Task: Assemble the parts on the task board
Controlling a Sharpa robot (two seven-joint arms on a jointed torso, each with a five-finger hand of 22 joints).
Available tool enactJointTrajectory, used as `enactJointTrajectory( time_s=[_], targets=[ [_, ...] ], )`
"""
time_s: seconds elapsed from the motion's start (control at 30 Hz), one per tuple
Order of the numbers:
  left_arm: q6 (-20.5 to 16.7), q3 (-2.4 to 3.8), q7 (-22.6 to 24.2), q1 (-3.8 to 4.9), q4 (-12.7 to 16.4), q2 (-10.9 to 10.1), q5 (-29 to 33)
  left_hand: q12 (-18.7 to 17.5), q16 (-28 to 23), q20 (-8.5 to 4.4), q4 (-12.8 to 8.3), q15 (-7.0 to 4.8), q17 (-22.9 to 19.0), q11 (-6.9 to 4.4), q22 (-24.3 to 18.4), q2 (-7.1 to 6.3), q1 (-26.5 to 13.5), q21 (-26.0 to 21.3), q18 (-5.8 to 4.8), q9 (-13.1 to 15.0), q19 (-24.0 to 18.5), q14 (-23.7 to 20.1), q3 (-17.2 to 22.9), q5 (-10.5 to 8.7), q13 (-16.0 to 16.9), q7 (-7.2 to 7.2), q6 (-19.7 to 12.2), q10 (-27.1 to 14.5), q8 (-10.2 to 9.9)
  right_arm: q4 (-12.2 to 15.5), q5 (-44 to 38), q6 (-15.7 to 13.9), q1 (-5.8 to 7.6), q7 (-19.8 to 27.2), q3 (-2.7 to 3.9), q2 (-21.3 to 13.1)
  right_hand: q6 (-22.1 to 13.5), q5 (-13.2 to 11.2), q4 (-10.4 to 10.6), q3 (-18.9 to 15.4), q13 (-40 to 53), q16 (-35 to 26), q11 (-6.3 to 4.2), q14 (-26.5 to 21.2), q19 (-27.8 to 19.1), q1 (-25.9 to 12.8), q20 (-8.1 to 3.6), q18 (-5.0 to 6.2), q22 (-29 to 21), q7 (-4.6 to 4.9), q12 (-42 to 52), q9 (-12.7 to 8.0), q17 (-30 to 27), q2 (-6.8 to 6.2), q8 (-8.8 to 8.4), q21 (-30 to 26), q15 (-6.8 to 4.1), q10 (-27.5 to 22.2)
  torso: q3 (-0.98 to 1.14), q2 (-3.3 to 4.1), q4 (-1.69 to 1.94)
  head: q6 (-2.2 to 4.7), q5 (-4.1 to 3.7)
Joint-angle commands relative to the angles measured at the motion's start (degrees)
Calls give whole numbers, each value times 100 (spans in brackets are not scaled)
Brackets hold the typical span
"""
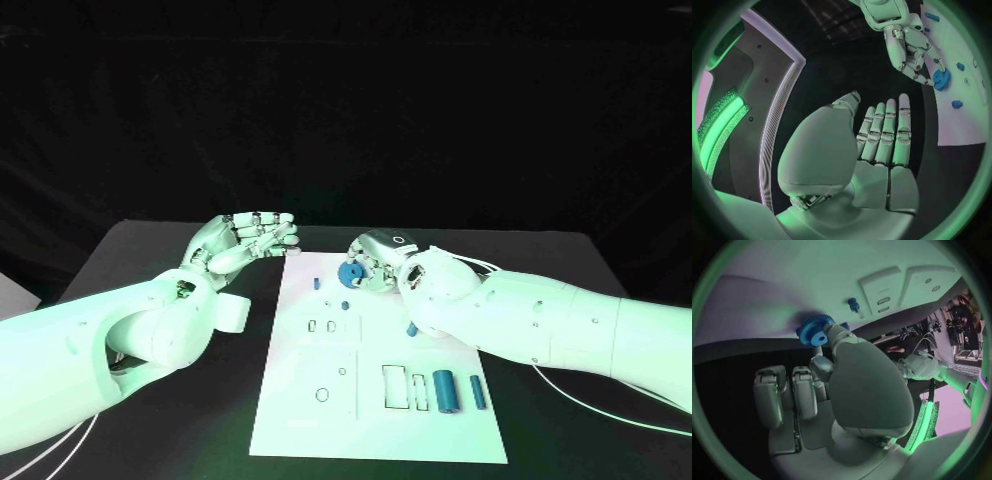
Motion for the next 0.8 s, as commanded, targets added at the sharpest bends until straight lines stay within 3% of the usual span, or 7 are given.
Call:
enactJointTrajectory(
  time_s=[0.03,0.5,0.8],
  targets=[
    [101,4,34,5,6,17,3,-31,-26,-6,-1,-3,7,45,-5,1,-6,19,65,-1,-28,-37,32,-27,-7,50,-47,-10,9,-75,-112,90,-20,-10,-5,54,10,-20,10,37,4888,34,-63,561,599,-45,-42,-81,1507,24,1934,-6,1326,37,-26,25,-32,703,1,0,-1,0,7],
    [105,4,29,5,-8,35,0,-31,-26,-6,-1,-3,7,45,-5,1,-6,19,65,-1,-28,-37,32,-27,-7,50,-47,-10,9,-278,-94,161,-69,36,-12,204,-2,-80,17,65,4888,34,-55,560,599,-102,-38,-81,1507,32,1934,-18,1323,16,-51,25,-27,703,2,-2,-5,-9,28],
    [108,4,25,5,-13,32,-1,-31,-26,-6,-1,-3,7,45,-5,1,-6,19,65,-1,-28,-37,32,-27,-7,50,-47,-10,9,-191,-85,255,-93,56,-17,178,-8,-97,21,71,4888,33,-52,559,599,-123,-37,-81,1507,36,1934,-22,1319,9,-61,25,-25,703,2,-6,-12,-31,40]
  ],
)
